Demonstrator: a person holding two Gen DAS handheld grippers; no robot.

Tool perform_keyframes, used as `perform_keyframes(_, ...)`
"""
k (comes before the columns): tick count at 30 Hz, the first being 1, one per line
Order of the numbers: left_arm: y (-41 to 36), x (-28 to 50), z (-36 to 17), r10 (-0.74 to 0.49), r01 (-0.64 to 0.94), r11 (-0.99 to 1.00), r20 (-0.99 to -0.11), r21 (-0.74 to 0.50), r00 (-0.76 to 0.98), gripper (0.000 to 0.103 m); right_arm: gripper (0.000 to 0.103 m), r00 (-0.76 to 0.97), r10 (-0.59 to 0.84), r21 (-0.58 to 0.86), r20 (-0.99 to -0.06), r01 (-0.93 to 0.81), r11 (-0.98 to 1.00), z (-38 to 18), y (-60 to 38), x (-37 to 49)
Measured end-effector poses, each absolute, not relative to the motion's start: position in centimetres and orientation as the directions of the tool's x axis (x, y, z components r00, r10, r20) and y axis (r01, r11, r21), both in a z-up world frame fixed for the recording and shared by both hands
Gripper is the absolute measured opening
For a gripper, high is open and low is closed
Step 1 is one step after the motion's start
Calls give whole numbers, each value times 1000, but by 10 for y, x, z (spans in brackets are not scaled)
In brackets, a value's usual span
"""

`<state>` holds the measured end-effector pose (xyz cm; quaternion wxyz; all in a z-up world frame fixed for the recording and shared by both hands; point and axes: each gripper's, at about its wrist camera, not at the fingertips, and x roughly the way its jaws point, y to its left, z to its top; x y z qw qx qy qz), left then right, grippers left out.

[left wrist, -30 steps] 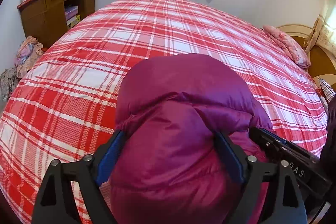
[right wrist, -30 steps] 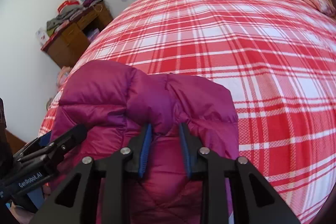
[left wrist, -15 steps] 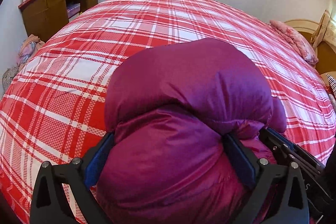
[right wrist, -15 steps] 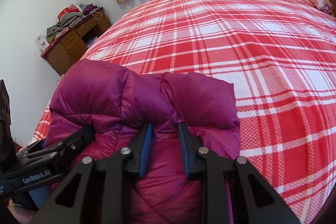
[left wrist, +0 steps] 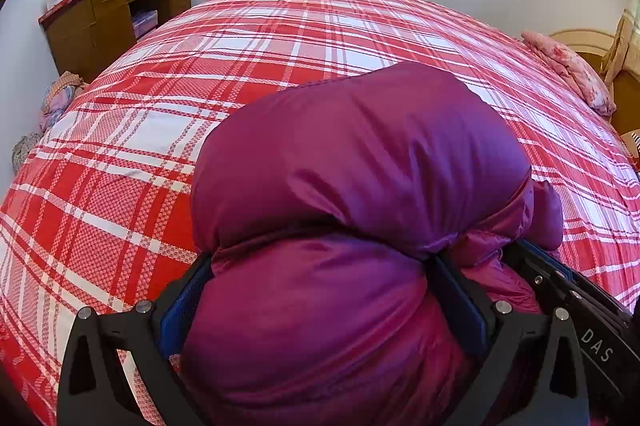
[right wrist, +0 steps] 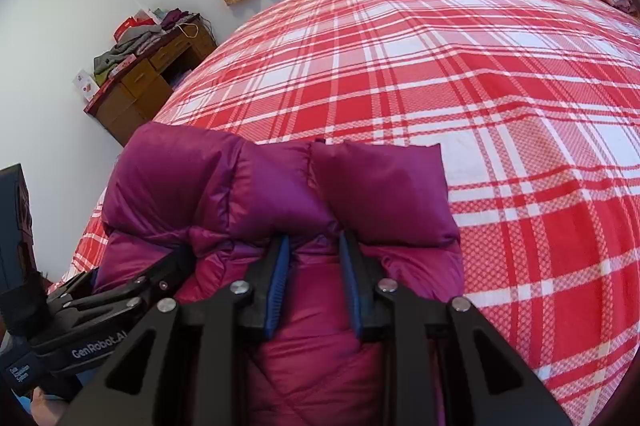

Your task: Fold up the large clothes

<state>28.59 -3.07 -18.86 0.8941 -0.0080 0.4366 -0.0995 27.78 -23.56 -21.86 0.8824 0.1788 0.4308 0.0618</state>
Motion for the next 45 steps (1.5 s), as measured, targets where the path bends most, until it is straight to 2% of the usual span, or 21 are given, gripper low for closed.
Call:
perform_keyframes(7, -34, 283, -189, -175, 181, 980, -779, -80, 602, 102, 30, 575, 277, 334, -770, -7, 943, -201, -241, 258)
perform_keyframes(16, -40, 278, -186, -151, 195, 980, -783, -40, 603, 102, 32, 611, 279, 351, -741, -1, 936, -211, -244, 228)
perform_keyframes(19, -32, 278, -182, -216, 242, 966, -809, -94, 547, 102, 32, 573, 263, 312, -776, -14, 950, -200, -242, 231)
perform_keyframes(20, -25, 274, -178, -239, 248, 961, -809, -120, 537, 102, 35, 565, 262, 305, -783, -19, 952, -194, -243, 229)
perform_keyframes(24, 3, 256, -159, -307, 232, 949, -784, -212, 540, 102, 37, 635, 287, 333, -718, -50, 942, -157, -252, 192)
perform_keyframes(30, 16, 226, -135, -329, 237, 944, -740, -231, 586, 102, 37, 670, 382, 369, -637, -171, 914, -122, -240, 140)
perform_keyframes(34, 9, 205, -140, -328, 243, 944, -730, -224, 599, 102, 37, 604, 424, 410, -675, -171, 896, -146, -233, 130)
perform_keyframes(37, -1, 205, -156, -315, 244, 947, -752, -208, 580, 102, 37, 565, 421, 429, -710, -127, 894, -174, -235, 131)
perform_keyframes(41, -11, 205, -165, -281, 240, 957, -737, -164, 615, 102, 36, 529, 422, 469, -736, -51, 882, -212, -243, 132)
perform_keyframes(45, -15, 205, -161, -266, 262, 957, -754, -128, 600, 102, 37, 517, 428, 474, -741, -47, 879, -208, -248, 132)
